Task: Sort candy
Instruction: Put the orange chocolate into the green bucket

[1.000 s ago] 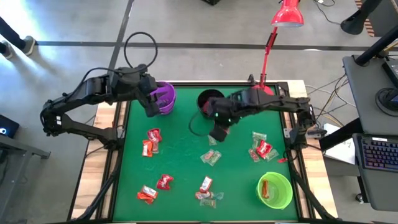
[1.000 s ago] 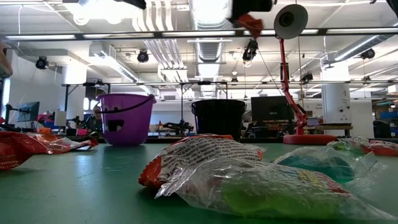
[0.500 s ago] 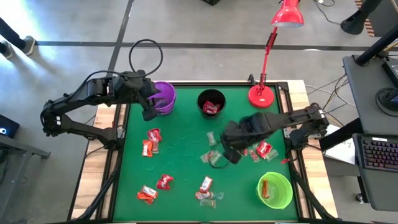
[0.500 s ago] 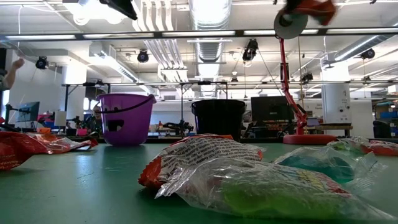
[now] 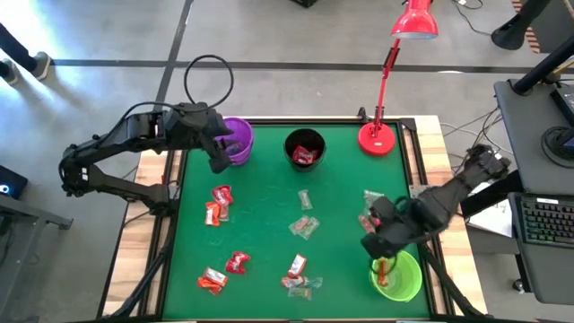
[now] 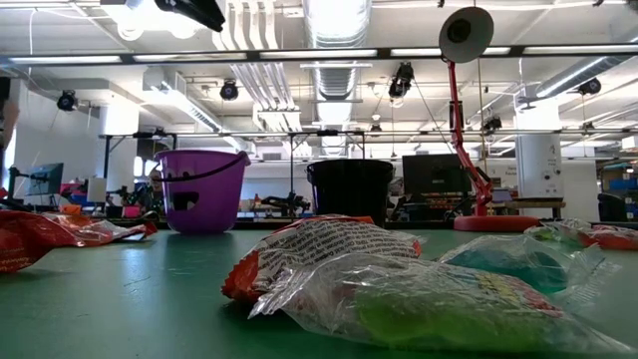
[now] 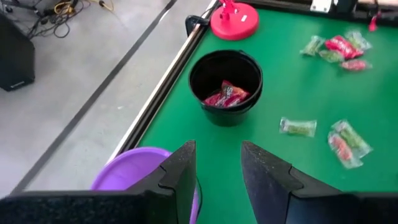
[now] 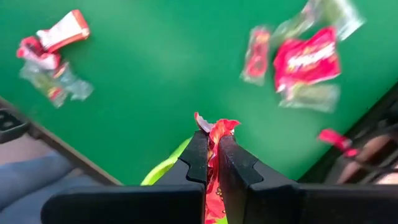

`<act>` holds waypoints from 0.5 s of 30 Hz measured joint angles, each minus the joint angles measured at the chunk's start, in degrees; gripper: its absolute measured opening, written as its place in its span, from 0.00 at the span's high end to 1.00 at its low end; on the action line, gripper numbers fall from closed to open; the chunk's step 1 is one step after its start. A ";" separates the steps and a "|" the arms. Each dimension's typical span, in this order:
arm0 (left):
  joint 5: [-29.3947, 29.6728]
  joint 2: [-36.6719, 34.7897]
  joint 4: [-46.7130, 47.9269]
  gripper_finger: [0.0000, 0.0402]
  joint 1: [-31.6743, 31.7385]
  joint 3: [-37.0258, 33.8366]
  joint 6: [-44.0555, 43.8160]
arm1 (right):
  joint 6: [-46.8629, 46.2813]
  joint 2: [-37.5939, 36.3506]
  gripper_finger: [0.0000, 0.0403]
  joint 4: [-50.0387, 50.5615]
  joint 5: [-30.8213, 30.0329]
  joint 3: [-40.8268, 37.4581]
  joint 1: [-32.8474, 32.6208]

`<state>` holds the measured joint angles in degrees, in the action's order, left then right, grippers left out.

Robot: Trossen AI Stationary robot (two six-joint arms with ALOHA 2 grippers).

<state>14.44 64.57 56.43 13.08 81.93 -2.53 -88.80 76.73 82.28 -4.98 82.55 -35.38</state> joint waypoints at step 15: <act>0.00 1.60 -1.99 0.73 -0.02 0.00 -5.54 | -10.09 -2.75 0.97 -5.43 3.25 -7.79 -11.94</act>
<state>14.44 66.16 54.43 13.06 81.93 -8.08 -98.89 73.97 76.85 -1.73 74.76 -47.32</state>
